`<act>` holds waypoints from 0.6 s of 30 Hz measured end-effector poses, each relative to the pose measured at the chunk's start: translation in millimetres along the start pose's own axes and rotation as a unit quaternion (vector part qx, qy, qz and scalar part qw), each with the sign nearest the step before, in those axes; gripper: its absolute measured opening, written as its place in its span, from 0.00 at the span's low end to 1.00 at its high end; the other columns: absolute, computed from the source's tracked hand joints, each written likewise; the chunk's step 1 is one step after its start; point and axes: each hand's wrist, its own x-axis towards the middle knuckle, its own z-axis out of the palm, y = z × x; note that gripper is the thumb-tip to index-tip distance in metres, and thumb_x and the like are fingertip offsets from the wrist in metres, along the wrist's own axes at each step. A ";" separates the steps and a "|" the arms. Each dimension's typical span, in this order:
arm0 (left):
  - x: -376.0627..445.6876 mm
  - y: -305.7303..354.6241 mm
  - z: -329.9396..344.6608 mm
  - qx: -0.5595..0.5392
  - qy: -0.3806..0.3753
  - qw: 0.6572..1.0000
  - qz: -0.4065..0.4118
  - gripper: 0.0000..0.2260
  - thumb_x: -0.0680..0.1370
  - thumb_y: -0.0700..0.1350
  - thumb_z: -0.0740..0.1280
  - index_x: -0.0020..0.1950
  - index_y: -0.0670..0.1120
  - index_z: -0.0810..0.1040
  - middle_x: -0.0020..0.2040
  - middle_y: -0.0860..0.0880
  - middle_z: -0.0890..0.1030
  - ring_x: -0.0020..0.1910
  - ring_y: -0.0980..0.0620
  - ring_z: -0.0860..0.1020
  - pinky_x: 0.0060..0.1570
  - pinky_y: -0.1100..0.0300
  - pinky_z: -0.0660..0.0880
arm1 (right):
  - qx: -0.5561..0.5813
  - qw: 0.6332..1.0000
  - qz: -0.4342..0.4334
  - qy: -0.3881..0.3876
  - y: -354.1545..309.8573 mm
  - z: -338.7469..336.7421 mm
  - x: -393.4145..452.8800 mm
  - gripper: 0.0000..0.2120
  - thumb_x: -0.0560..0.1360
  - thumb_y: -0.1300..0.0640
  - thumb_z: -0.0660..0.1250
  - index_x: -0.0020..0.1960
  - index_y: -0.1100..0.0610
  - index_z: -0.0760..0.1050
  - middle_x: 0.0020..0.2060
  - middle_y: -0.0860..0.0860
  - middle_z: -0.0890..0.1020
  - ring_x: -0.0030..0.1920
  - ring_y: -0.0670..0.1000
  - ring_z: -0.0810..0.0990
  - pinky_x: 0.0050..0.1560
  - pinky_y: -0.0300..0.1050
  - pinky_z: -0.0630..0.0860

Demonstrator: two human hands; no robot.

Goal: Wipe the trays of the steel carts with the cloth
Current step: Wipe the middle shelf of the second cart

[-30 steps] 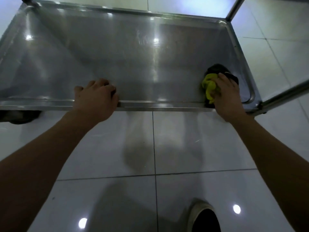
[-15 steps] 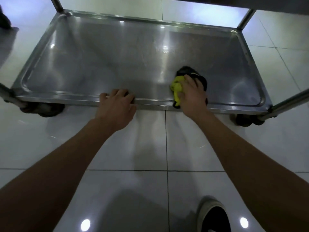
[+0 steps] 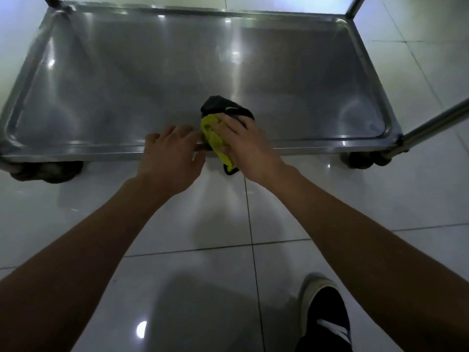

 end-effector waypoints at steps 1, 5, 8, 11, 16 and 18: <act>2.4 5.0 -2.0 0.001 0.001 1.000 0.008 0.16 0.77 0.49 0.67 0.65 0.49 0.78 0.62 0.46 0.80 0.58 0.39 0.77 0.56 0.44 0.70 | -0.015 1.000 -0.006 -0.001 5.9 -1.6 -7.0 0.24 0.82 0.53 0.61 0.78 0.50 0.63 0.78 0.50 0.61 0.73 0.63 0.62 0.65 0.61 0.68; 10.2 32.5 -9.4 -0.010 -0.011 0.999 0.035 0.17 0.75 0.46 0.70 0.64 0.47 0.80 0.59 0.44 0.82 0.55 0.36 0.78 0.54 0.43 0.72 | -0.017 0.999 0.044 0.000 45.1 -16.2 -41.9 0.31 0.77 0.62 0.67 0.77 0.51 0.64 0.78 0.51 0.61 0.71 0.61 0.64 0.69 0.56 0.66; 16.4 65.7 -14.5 -0.006 -0.057 0.997 0.058 0.17 0.77 0.47 0.68 0.65 0.47 0.79 0.61 0.44 0.81 0.59 0.38 0.77 0.57 0.46 0.70 | 0.036 0.989 0.137 0.044 79.7 -36.6 -78.8 0.27 0.76 0.66 0.65 0.74 0.54 0.69 0.74 0.54 0.68 0.69 0.61 0.67 0.69 0.52 0.65; 21.2 103.3 -26.2 -0.014 -0.077 0.992 0.097 0.17 0.79 0.49 0.66 0.66 0.47 0.78 0.63 0.45 0.80 0.61 0.39 0.76 0.58 0.48 0.68 | 0.085 0.972 0.192 0.107 99.4 -63.4 -117.5 0.23 0.74 0.71 0.62 0.68 0.61 0.76 0.66 0.60 0.75 0.62 0.64 0.72 0.64 0.47 0.66; 33.7 159.4 -69.5 -0.019 -0.113 0.985 0.131 0.14 0.79 0.48 0.65 0.63 0.46 0.78 0.59 0.44 0.79 0.61 0.40 0.74 0.59 0.49 0.67 | 0.156 0.946 0.191 0.208 78.8 -105.0 -169.0 0.20 0.69 0.76 0.63 0.59 0.67 0.80 0.53 0.64 0.81 0.51 0.61 0.77 0.59 0.40 0.69; 34.2 178.6 -90.7 -0.019 -0.132 0.981 0.140 0.15 0.79 0.49 0.64 0.65 0.47 0.78 0.61 0.44 0.79 0.63 0.41 0.74 0.61 0.48 0.66 | 0.171 0.938 0.229 0.199 71.5 -119.0 -183.6 0.19 0.73 0.73 0.64 0.62 0.65 0.79 0.57 0.61 0.80 0.54 0.63 0.77 0.59 0.55 0.74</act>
